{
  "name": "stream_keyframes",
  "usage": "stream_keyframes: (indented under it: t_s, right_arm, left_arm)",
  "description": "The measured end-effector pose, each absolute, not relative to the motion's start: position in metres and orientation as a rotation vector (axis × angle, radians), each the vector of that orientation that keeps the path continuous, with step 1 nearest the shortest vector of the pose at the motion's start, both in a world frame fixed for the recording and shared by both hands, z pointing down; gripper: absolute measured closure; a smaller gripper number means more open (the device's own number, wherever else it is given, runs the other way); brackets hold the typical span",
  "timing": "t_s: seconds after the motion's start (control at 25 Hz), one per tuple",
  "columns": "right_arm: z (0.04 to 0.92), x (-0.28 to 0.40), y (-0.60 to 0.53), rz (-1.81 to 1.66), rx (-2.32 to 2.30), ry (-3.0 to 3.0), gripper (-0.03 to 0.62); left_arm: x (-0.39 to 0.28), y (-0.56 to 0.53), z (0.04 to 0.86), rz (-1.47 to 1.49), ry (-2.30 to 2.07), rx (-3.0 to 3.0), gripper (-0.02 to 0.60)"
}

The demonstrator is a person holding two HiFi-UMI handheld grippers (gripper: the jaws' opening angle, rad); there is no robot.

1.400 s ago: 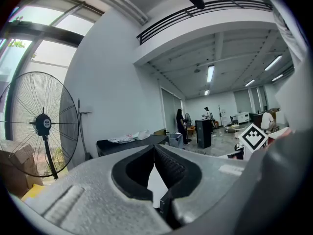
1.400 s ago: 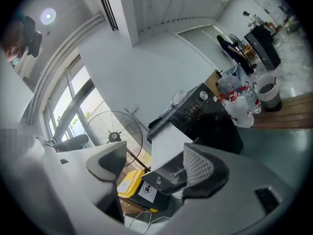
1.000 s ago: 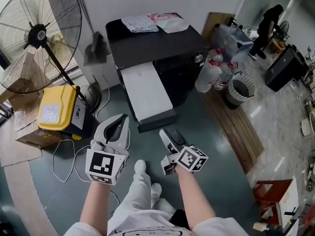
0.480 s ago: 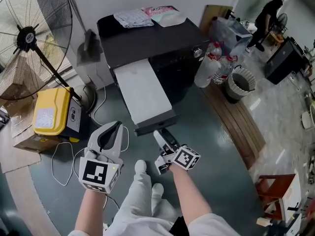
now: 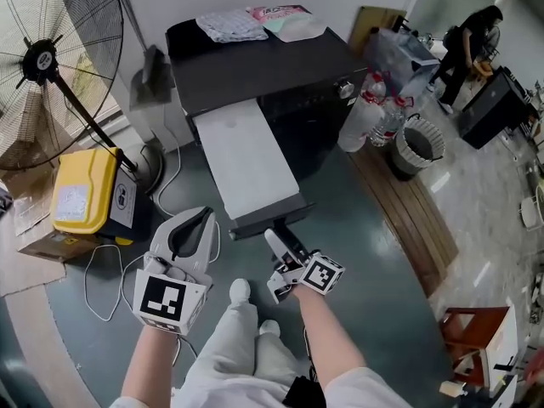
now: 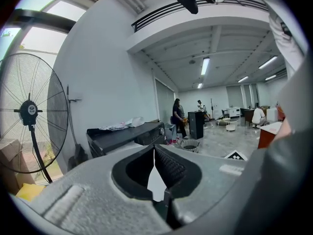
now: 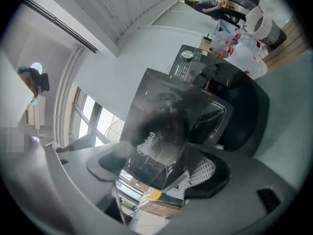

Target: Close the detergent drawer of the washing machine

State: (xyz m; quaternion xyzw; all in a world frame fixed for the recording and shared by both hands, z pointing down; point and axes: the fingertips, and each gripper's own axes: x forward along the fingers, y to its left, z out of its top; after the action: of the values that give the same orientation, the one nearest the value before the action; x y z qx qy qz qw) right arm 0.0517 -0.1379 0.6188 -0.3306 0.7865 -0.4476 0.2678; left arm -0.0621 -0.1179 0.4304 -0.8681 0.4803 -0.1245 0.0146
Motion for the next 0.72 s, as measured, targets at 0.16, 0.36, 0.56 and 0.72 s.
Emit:
stream_keyframes:
  t_s: [0.16,0.36,0.56,0.72]
  right_arm:
    - [0.617,0.055,-0.145,-1.180,-0.842,2.085,0.235]
    - [0.616,0.053,-0.147,-1.182,-0.832,2.050,0.237]
    - [0.609,0.050,-0.146,-1.195,-0.856,2.083,0.235]
    - [0.608,0.048,-0.145,-1.239,-0.865,2.096,0.235]
  left_arm:
    - [-0.063,-0.121,0.436,-0.396,1.492,-2.704,0.565]
    - [-0.069,-0.127,0.437,-0.408,1.488,-2.697,0.565]
    - [-0.075,-0.134,0.429,-0.401,1.515,-2.693,0.565]
    - [-0.080,-0.141,0.417,-0.382,1.536,-2.689,0.565]
